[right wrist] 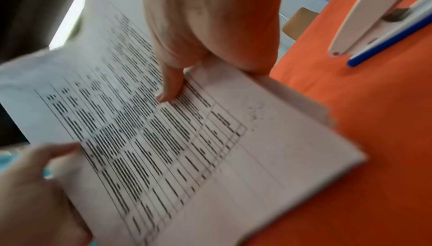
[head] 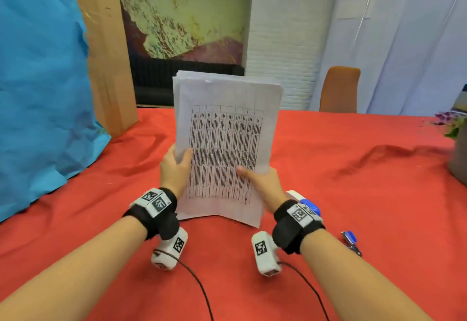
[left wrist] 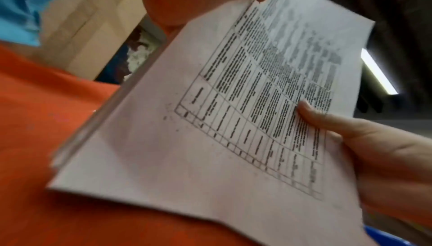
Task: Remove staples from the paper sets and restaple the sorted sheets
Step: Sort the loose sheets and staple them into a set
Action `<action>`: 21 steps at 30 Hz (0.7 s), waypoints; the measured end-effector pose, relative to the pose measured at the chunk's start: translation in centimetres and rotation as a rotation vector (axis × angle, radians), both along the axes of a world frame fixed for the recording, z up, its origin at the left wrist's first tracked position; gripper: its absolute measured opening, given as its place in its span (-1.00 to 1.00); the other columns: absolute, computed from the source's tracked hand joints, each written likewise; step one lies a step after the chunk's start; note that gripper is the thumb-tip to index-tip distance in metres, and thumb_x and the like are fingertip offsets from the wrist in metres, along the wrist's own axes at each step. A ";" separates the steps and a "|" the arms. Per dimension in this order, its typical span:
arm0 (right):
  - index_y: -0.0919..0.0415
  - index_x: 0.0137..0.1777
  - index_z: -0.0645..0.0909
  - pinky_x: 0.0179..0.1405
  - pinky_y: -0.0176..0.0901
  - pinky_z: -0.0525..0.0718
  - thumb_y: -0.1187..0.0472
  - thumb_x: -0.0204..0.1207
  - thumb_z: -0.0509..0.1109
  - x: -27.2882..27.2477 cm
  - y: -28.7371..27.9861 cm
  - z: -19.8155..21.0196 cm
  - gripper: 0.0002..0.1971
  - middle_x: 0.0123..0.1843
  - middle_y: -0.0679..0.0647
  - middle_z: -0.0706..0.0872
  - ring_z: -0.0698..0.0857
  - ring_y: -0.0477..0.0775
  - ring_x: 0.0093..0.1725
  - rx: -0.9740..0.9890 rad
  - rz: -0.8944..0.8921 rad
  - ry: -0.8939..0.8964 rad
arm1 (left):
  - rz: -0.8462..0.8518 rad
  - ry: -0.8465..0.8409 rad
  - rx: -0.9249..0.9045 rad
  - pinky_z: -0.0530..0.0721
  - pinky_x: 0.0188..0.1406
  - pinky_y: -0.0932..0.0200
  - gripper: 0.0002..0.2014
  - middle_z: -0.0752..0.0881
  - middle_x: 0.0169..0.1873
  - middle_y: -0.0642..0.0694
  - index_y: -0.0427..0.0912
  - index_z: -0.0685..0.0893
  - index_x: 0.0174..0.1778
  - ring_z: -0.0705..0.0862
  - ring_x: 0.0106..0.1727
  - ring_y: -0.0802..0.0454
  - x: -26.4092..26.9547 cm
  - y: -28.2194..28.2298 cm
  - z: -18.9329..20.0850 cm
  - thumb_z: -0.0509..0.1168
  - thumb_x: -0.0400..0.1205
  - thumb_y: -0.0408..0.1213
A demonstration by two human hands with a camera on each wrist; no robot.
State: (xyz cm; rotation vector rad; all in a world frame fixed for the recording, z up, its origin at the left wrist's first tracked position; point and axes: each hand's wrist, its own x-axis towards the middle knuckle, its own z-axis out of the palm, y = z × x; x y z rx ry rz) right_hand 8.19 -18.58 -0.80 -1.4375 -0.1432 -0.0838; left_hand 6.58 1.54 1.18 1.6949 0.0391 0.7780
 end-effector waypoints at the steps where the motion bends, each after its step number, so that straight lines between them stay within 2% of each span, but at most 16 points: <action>1: 0.34 0.18 0.68 0.11 0.01 0.75 0.30 0.37 0.60 -0.3 0.0 0.9 -0.62 0.08 0.20 0.81 0.79 0.17 0.10 -0.021 -0.028 -0.040 | 0.049 0.004 0.054 0.45 -0.18 0.20 -0.85 0.69 -0.17 -0.13 -0.22 0.62 0.00 0.58 -0.17 -0.02 0.2 0.2 0.6 0.25 0.63 -0.23; 3: 0.32 0.16 0.67 0.06 -0.02 0.76 0.18 0.37 0.61 -1.2 -0.5 2.5 -0.60 0.05 0.19 0.82 0.80 0.12 0.04 -0.063 -0.037 -0.084 | 0.080 0.061 0.109 0.53 -0.12 0.13 -0.83 0.69 -0.13 -0.11 -0.22 0.63 0.04 0.61 -0.13 -0.05 0.7 0.8 1.7 0.26 0.63 -0.21; 5: 0.30 0.12 0.66 -0.11 -0.16 0.77 0.11 0.46 0.54 -1.9 -1.8 2.7 -0.66 -0.01 0.16 0.82 0.81 0.01 -0.10 -0.196 0.010 -0.025 | -0.065 0.188 0.053 0.61 -0.08 0.10 -0.82 0.70 -0.04 -0.11 -0.20 0.63 0.12 0.67 -0.05 -0.08 0.9 1.6 1.1 0.24 0.67 -0.23; 7: 0.23 -0.04 0.68 -0.39 -0.38 0.64 0.00 0.55 0.43 -2.5 -3.7 2.4 -0.74 -0.19 0.03 0.78 0.75 -0.11 -0.33 -0.593 0.142 0.107 | -0.224 0.395 -0.009 0.61 -0.08 0.13 -0.79 0.69 0.00 -0.17 -0.28 0.62 0.18 0.67 -0.06 -0.09 0.3 2.4 -1.7 0.19 0.71 -0.30; 8: 0.25 -0.10 0.67 -0.42 -0.35 0.60 -0.07 0.56 0.39 -2.2 -4.9 2.0 -0.66 -0.24 0.05 0.74 0.71 -0.05 -0.34 -0.839 0.152 0.150 | -0.266 0.517 -0.041 0.59 0.00 0.07 -0.74 0.68 0.01 -0.22 -0.36 0.60 0.25 0.66 -0.03 -0.12 0.0 2.8 -3.6 0.17 0.72 -0.33; 9: 0.30 -0.08 0.67 -0.30 -0.25 0.63 -0.15 0.54 0.37 -1.7 -6.2 1.7 -0.56 -0.17 0.14 0.74 0.72 0.06 -0.22 -1.073 0.093 0.182 | -0.277 0.630 -0.057 0.58 0.09 -0.02 -0.71 0.67 0.03 -0.27 -0.42 0.57 0.30 0.65 0.00 -0.16 -0.3 3.2 -5.6 0.17 0.72 -0.35; 11: 0.28 0.25 0.58 0.16 0.01 0.60 -0.25 0.46 0.38 -0.9 -8.3 1.2 -0.40 0.21 0.28 0.67 0.63 0.27 0.22 -1.431 -0.107 0.244 | -0.255 0.786 -0.037 0.57 0.16 -0.10 -0.68 0.69 0.08 -0.34 -0.45 0.55 0.33 0.65 0.04 -0.22 -1.0 3.7 -8.3 0.20 0.71 -0.33; 12: 0.25 0.38 0.48 0.26 0.04 0.55 -0.21 0.46 0.40 -1.0 -8.9 1.0 -0.35 0.34 0.29 0.59 0.56 0.31 0.35 -1.547 -0.152 0.293 | -0.248 0.820 -0.023 0.57 0.22 -0.13 -0.66 0.69 0.14 -0.35 -0.44 0.55 0.35 0.66 0.08 -0.24 -1.1 3.8 -9.0 0.21 0.71 -0.31; 13: 0.27 0.46 0.41 0.28 0.02 0.54 -0.09 0.51 0.39 -1.4 -9.1 1.0 -0.38 0.40 0.29 0.56 0.55 0.30 0.39 -1.632 -0.119 0.343 | -0.252 0.838 -0.021 0.57 0.28 -0.15 -0.64 0.68 0.21 -0.34 -0.41 0.54 0.37 0.65 0.15 -0.27 -1.0 3.9 -9.3 0.21 0.72 -0.27; 15: 0.36 0.47 0.41 0.25 -0.04 0.55 0.22 0.63 0.27 -2.2 -8.8 0.9 -0.56 0.41 0.29 0.59 0.59 0.26 0.38 -1.675 -0.035 0.368 | -0.268 0.858 -0.016 0.55 0.31 -0.13 -0.62 0.65 0.28 -0.30 -0.37 0.51 0.41 0.63 0.23 -0.31 -1.0 3.7 -9.2 0.19 0.73 -0.25; 16: 0.41 0.40 0.47 0.22 -0.06 0.57 0.31 0.64 0.21 -2.6 -8.3 1.2 -0.64 0.37 0.31 0.62 0.62 0.27 0.35 -1.639 -0.019 0.348 | -0.269 0.865 -0.012 0.55 0.30 -0.12 -0.63 0.64 0.29 -0.29 -0.36 0.51 0.41 0.62 0.24 -0.31 -0.9 3.6 -9.2 0.18 0.73 -0.25; 17: 0.45 0.25 0.56 0.16 -0.06 0.61 0.36 0.62 0.19 -2.5 -7.6 1.3 -0.73 0.29 0.33 0.68 0.67 0.26 0.28 -1.645 0.005 0.323 | -0.264 0.867 -0.007 0.54 0.29 -0.11 -0.63 0.64 0.29 -0.30 -0.36 0.51 0.42 0.62 0.24 -0.32 -0.8 3.5 -9.3 0.17 0.73 -0.25; 18: 0.45 0.01 0.62 0.05 -0.07 0.67 0.40 0.59 0.20 -2.3 -6.9 1.4 -0.82 0.13 0.34 0.76 0.75 0.23 0.14 -1.624 0.011 0.283 | -0.257 0.868 0.006 0.55 0.28 -0.11 -0.63 0.64 0.29 -0.32 -0.36 0.51 0.42 0.62 0.24 -0.32 -0.8 3.4 -9.3 0.17 0.74 -0.26; 19: 0.39 -0.24 0.58 -0.11 -0.11 0.72 0.42 0.55 0.21 -1.9 -6.1 1.4 -0.82 -0.10 0.30 0.82 0.81 0.18 -0.06 -1.582 0.005 0.258 | -0.250 0.865 0.025 0.55 0.28 -0.11 -0.64 0.64 0.28 -0.33 -0.36 0.51 0.42 0.62 0.23 -0.32 -0.9 3.4 -9.3 0.16 0.74 -0.26; 20: 0.31 -0.39 0.47 -0.25 -0.14 0.73 0.43 0.54 0.21 -1.7 -5.3 1.3 -0.75 -0.31 0.25 0.81 0.82 0.15 -0.23 -1.529 0.006 0.246 | -0.247 0.864 0.052 0.55 0.28 -0.11 -0.63 0.64 0.28 -0.33 -0.35 0.51 0.42 0.63 0.22 -0.31 -1.0 3.4 -9.3 0.16 0.74 -0.25; 21: 0.26 -0.42 0.40 -0.30 -0.14 0.72 0.43 0.54 0.22 -1.6 -4.5 1.1 -0.71 -0.39 0.21 0.79 0.80 0.18 -0.27 -1.519 0.038 0.225 | -0.247 0.866 0.070 0.56 0.28 -0.11 -0.63 0.64 0.28 -0.33 -0.35 0.51 0.42 0.63 0.20 -0.30 -1.0 3.4 -9.3 0.16 0.74 -0.24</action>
